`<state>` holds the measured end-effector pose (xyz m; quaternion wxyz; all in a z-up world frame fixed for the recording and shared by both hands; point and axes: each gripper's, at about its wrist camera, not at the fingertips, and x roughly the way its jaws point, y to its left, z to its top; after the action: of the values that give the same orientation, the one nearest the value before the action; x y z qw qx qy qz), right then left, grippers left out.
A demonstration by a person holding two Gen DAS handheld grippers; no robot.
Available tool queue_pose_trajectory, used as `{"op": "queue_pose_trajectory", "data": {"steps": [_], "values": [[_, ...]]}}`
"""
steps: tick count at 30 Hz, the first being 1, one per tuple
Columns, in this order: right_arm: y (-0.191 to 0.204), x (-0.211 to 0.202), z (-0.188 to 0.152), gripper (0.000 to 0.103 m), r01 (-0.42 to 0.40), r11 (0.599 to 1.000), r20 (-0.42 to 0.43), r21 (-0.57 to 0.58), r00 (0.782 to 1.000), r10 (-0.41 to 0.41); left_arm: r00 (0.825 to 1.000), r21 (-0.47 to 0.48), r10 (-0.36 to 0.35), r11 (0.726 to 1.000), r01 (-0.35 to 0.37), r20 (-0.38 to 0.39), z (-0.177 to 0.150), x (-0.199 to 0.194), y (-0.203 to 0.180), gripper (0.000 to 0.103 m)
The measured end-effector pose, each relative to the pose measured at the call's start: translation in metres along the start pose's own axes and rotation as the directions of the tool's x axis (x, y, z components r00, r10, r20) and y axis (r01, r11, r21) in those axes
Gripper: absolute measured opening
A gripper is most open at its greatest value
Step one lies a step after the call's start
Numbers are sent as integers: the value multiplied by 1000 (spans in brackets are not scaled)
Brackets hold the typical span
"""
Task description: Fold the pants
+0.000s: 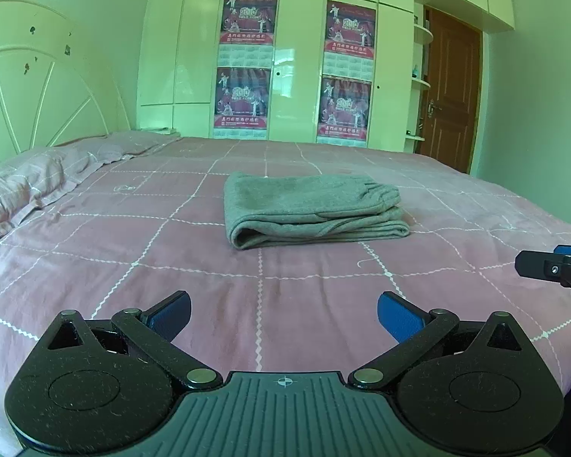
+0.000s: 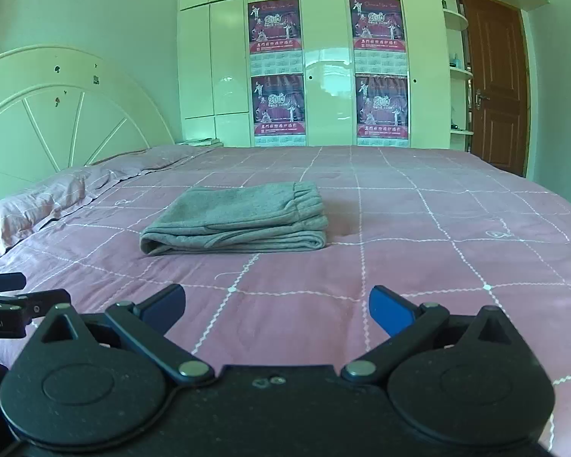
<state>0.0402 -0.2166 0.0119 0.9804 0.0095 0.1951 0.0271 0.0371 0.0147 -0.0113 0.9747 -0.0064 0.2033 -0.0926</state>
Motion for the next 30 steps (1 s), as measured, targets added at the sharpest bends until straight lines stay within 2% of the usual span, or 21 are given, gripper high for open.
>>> {"op": "queue_pose_trajectory", "data": {"steps": [30], "values": [[2, -2, -1, 97, -27, 999, -1, -23, 1000, 27, 1000, 19, 1, 1000, -1, 22, 0, -1, -7, 103]]}}
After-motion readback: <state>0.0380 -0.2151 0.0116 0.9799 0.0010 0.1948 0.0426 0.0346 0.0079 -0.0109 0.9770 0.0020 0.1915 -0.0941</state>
